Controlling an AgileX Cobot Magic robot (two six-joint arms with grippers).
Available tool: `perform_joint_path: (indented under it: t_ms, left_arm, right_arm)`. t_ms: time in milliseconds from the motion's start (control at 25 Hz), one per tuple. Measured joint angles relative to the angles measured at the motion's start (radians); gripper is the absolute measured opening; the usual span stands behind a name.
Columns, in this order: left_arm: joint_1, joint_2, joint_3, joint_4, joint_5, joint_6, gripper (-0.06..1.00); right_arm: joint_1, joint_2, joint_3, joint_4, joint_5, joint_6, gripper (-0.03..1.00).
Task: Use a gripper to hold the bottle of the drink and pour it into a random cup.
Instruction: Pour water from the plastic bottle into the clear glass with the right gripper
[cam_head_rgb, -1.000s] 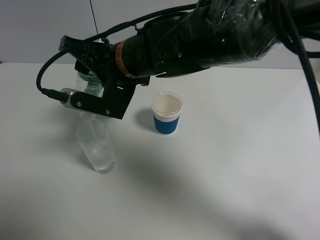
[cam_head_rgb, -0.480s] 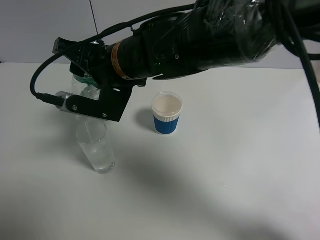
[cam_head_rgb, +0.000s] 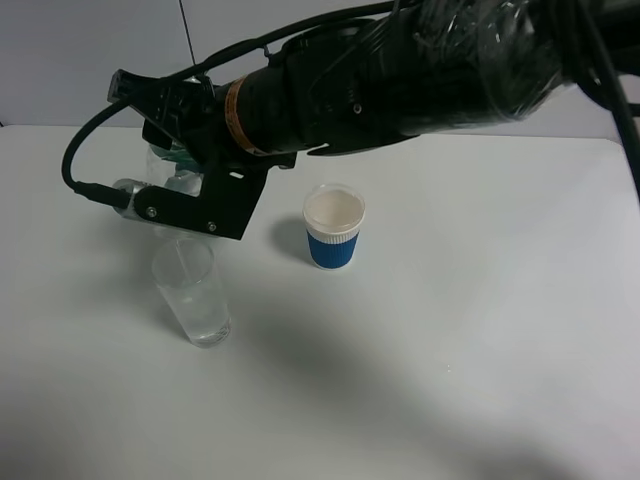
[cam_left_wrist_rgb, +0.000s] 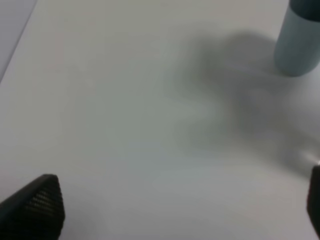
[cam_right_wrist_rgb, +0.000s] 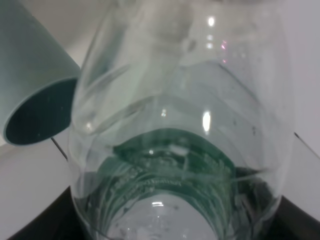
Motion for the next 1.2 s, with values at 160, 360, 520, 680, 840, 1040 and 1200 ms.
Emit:
perform_joint_path:
  t_ms: [160,360,520,680,840,1040,1200]
  left_arm:
    - [0.000,0.000,0.000,0.000,0.000,0.000,0.98]
    - [0.000,0.000,0.000,0.000,0.000,0.000,0.98]
    - [0.000,0.000,0.000,0.000,0.000,0.000,0.98]
    - [0.000,0.000,0.000,0.000,0.000,0.000,0.98]
    - [0.000,0.000,0.000,0.000,0.000,0.000,0.98]
    - [0.000,0.000,0.000,0.000,0.000,0.000,0.98]
    - [0.000,0.000,0.000,0.000,0.000,0.000,0.98]
  right_arm:
    - [0.000,-0.001,0.000,0.000,-0.002,-0.020,0.54]
    - [0.000,-0.001,0.000,0.000,-0.010,-0.069,0.54]
    - [0.000,-0.001,0.000,0.000,-0.018,-0.073,0.54]
    - [0.006,-0.001,0.000,0.000,-0.020,-0.098,0.54]
    - [0.008,-0.001,0.000,0.000,-0.025,-0.123,0.54]
    - [0.008,-0.001,0.000,-0.001,-0.018,-0.128,0.54]
    - [0.008,-0.001,0.000,-0.001,-0.013,-0.130,0.54]
